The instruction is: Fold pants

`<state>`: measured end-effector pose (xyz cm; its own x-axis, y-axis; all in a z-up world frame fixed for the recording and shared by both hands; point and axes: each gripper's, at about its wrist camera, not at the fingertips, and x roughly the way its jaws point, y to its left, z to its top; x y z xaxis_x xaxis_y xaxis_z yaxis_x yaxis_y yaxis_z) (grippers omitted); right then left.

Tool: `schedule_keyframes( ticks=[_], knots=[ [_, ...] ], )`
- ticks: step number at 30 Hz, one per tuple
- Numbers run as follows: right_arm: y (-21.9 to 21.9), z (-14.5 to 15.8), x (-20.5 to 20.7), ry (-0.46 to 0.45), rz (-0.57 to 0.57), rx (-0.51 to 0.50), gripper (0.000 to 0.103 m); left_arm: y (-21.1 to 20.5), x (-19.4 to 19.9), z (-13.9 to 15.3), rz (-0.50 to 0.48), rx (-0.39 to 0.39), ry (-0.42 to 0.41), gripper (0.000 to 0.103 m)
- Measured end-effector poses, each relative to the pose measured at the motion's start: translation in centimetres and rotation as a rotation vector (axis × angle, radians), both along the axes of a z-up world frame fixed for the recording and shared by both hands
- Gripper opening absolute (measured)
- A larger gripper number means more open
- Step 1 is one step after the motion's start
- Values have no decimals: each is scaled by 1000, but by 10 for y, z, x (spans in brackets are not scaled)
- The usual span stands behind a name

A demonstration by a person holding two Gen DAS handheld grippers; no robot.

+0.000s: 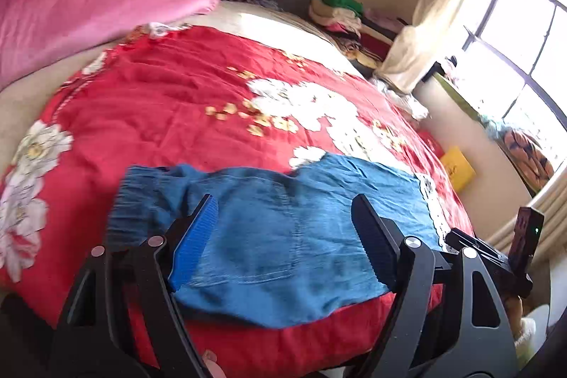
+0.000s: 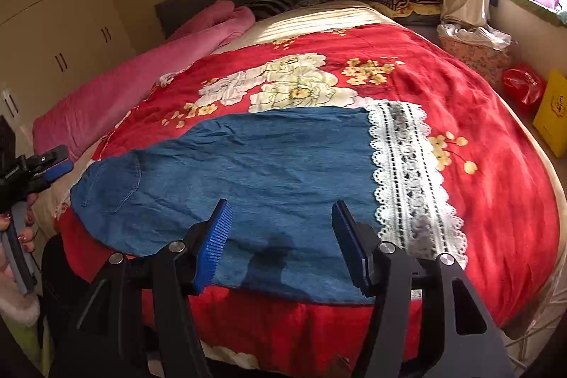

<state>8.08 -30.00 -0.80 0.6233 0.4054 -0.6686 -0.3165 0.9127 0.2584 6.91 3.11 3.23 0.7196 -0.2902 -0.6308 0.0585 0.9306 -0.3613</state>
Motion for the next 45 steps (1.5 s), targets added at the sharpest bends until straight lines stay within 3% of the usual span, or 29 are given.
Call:
schedule_keyframes(
  ticks=[5,8,10,13,20,23,26,36,45],
  knots=[
    [12,-16,23,62,23,-16,58,-54,53,-40,-179,18,123,70],
    [0,-26,31,104,-25,-25,58,-53,69,-67,-128,96,189,73],
    [-12,-32,34,122,-63,-34,58,-37,73,-75,-81,66,210,73],
    [-27,-46,38,153,-91,-26,58,-25,71,-78,-84,12,212,73],
    [-20,-57,37,128,-84,-60,61,-34,68,-86,-90,81,185,73],
    [-22,-53,37,141,-85,-56,61,-40,65,-82,-98,119,181,75],
    [-29,-39,29,135,-101,-3,67,-52,57,-68,-112,155,174,93],
    [-64,2,-15,31,-161,58,78,-79,35,-18,-121,152,89,93],
    [-84,22,-35,-28,-196,67,83,-96,20,8,-123,160,37,93]
  ],
)
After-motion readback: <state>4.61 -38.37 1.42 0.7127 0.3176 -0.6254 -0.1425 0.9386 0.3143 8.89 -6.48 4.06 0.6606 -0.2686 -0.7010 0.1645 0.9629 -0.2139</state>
